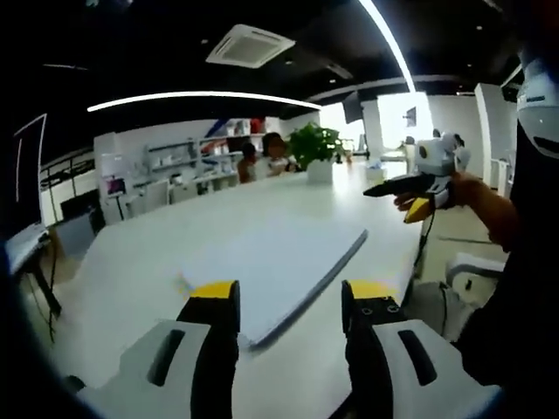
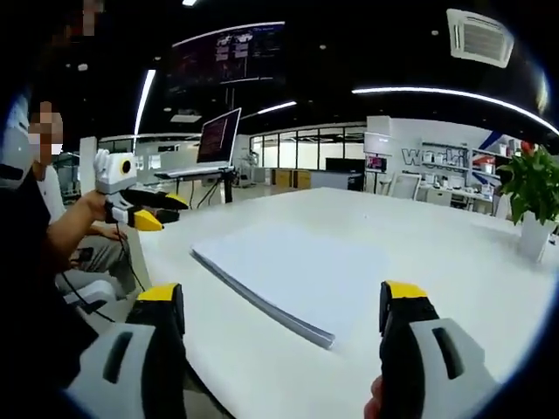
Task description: Grasp the top corner of one sheet in the document stack and pull a single sheet out from the document stack, separating that one sheet from the rest and lifting it clear until the single sheet is fully removed from the stack
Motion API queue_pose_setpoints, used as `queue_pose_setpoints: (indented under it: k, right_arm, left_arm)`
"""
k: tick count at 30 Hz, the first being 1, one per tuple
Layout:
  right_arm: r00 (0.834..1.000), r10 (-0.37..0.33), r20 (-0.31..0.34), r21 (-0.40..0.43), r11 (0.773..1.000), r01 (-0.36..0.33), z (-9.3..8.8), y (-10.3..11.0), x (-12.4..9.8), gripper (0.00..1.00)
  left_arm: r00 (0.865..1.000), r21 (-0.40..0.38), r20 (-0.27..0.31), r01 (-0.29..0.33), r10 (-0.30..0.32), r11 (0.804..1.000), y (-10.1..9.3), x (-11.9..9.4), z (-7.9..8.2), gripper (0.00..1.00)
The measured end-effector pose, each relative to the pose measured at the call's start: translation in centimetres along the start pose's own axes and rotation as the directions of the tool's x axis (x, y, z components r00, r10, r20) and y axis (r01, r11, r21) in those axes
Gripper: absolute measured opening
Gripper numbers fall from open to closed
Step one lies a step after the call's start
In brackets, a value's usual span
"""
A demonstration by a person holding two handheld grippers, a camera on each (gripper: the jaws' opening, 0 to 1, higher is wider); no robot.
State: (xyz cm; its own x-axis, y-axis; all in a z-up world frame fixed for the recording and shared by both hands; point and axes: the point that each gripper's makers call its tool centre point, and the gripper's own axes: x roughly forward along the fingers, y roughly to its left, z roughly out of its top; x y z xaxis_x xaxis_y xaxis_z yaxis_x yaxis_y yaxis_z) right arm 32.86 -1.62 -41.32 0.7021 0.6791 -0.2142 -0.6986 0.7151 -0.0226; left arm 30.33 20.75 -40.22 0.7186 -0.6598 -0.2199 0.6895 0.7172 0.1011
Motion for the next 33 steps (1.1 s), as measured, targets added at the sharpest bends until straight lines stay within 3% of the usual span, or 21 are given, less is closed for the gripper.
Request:
queue_pose_setpoints:
  k: [2, 5, 7, 12, 14, 17, 20, 22, 23, 25, 26, 28, 30, 33]
  right_arm:
    - [1.000, -0.017, -0.012, 0.012, 1.000, 0.017, -0.3, -0.4, -0.1, 0.89]
    - [0.996, -0.056, -0.066, 0.022, 0.998, 0.058, -1.2, -1.0, -0.4, 0.88]
    - [0.995, -0.065, -0.073, 0.017, 0.998, 0.066, -1.5, -1.0, -0.6, 0.88]
    - [0.993, -0.045, -0.108, 0.067, 0.996, 0.052, -2.5, -0.9, -1.3, 0.86]
    - [0.990, -0.060, -0.130, 0.118, 0.990, 0.075, -2.7, -1.7, -1.7, 0.83]
    - [0.993, -0.065, -0.102, 0.099, 0.992, 0.075, -2.2, -2.6, -2.2, 0.82]
    - [0.989, -0.087, -0.122, 0.202, 0.973, 0.110, -2.5, -3.8, -2.2, 0.80]
    - [0.992, -0.096, -0.088, 0.150, 0.983, 0.108, -2.0, -4.0, -2.0, 0.79]
    - [0.993, -0.067, -0.094, 0.118, 0.990, 0.078, -2.3, -3.6, -2.0, 0.79]
    - [0.987, -0.075, -0.140, 0.175, 0.980, 0.099, -2.9, -3.8, -2.0, 0.79]
    - [0.988, -0.085, -0.126, 0.180, 0.978, 0.107, -2.6, -4.0, -2.0, 0.79]
    - [0.990, -0.100, -0.096, 0.184, 0.976, 0.116, -2.2, -4.2, -2.1, 0.78]
    - [0.989, -0.078, -0.126, 0.177, 0.979, 0.100, -2.7, -3.7, -2.2, 0.73]
    - [0.987, -0.069, -0.143, 0.165, 0.982, 0.092, -2.8, -3.1, -2.1, 0.72]
  left_arm:
    - [0.999, -0.024, -0.011, 0.032, -0.032, 0.999, -0.5, -0.1, -0.4, 0.49]
    - [0.998, 0.019, -0.014, 0.054, -0.053, 0.998, -1.3, -0.4, -1.0, 0.69]
    - [0.997, 0.031, -0.059, 0.050, -0.048, 0.998, -1.4, -0.5, -2.1, 0.73]
    - [0.991, -0.014, -0.111, 0.068, -0.069, 0.998, -1.1, -0.8, -3.7, 0.72]
    - [0.990, -0.061, -0.114, 0.071, -0.078, 0.996, -0.6, -0.8, -3.5, 0.69]
    - [0.993, -0.056, -0.104, 0.052, -0.058, 0.997, 0.4, -0.4, -2.7, 0.58]
    - [0.992, -0.045, -0.125, 0.022, -0.027, 0.999, 1.0, -0.2, -1.9, 0.57]
    - [0.993, -0.034, -0.120, 0.015, -0.019, 0.999, 1.1, -0.4, -1.7, 0.58]
    - [0.992, -0.043, -0.120, 0.022, -0.027, 0.999, 1.1, -0.4, -1.8, 0.59]
    - [0.990, -0.065, -0.131, 0.045, -0.053, 0.997, 0.8, -0.4, -2.3, 0.60]
    - [0.990, -0.066, -0.133, 0.045, -0.053, 0.997, 0.8, -0.4, -2.5, 0.60]
    - [0.989, -0.056, -0.144, 0.031, -0.039, 0.998, 0.9, -0.4, -3.0, 0.60]
    - [0.986, -0.049, -0.159, 0.040, -0.048, 0.998, 0.7, -0.7, -3.4, 0.60]
    - [0.987, -0.069, -0.151, 0.039, -0.049, 0.997, 1.0, -0.8, -3.4, 0.60]
